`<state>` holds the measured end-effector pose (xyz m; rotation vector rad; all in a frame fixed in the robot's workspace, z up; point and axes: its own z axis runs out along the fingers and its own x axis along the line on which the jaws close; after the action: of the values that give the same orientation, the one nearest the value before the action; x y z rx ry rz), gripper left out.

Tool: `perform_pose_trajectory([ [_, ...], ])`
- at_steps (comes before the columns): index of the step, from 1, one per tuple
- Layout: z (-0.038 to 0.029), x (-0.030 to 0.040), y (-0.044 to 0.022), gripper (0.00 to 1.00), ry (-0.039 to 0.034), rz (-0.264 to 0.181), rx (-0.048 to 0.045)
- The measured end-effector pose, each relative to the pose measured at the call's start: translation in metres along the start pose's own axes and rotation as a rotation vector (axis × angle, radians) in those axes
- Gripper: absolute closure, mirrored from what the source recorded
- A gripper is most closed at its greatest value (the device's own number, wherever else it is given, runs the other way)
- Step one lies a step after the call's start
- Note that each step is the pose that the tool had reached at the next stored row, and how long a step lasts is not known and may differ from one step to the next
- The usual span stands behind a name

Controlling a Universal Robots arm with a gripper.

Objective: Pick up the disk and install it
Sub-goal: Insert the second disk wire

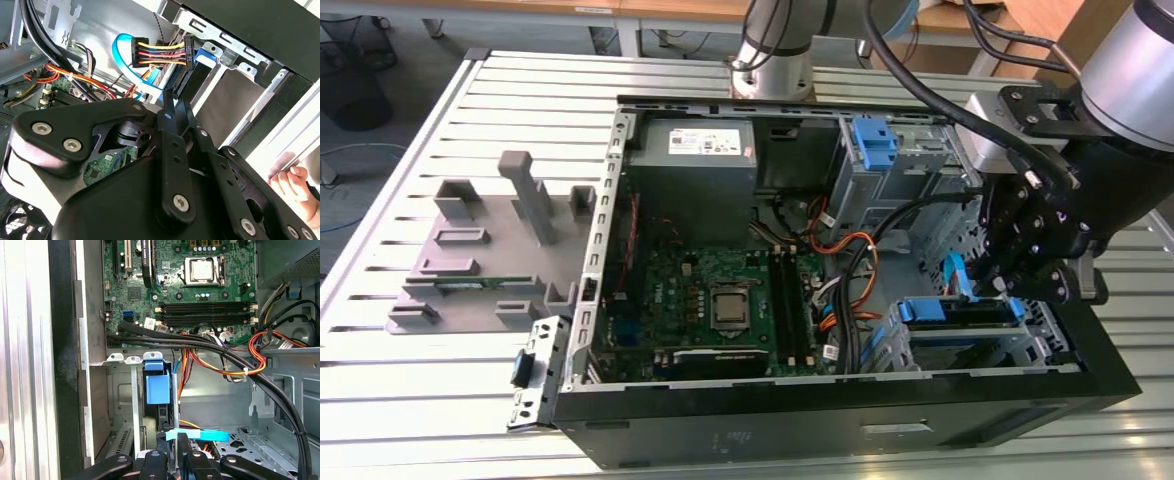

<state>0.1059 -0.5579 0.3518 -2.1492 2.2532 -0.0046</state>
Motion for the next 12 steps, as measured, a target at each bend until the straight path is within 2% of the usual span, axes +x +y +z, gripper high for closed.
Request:
perform_pose_trajectory([
  [12,0.0001,0.0000,-0.0013,0.76,-0.0001,-0.008,-0.0007],
])
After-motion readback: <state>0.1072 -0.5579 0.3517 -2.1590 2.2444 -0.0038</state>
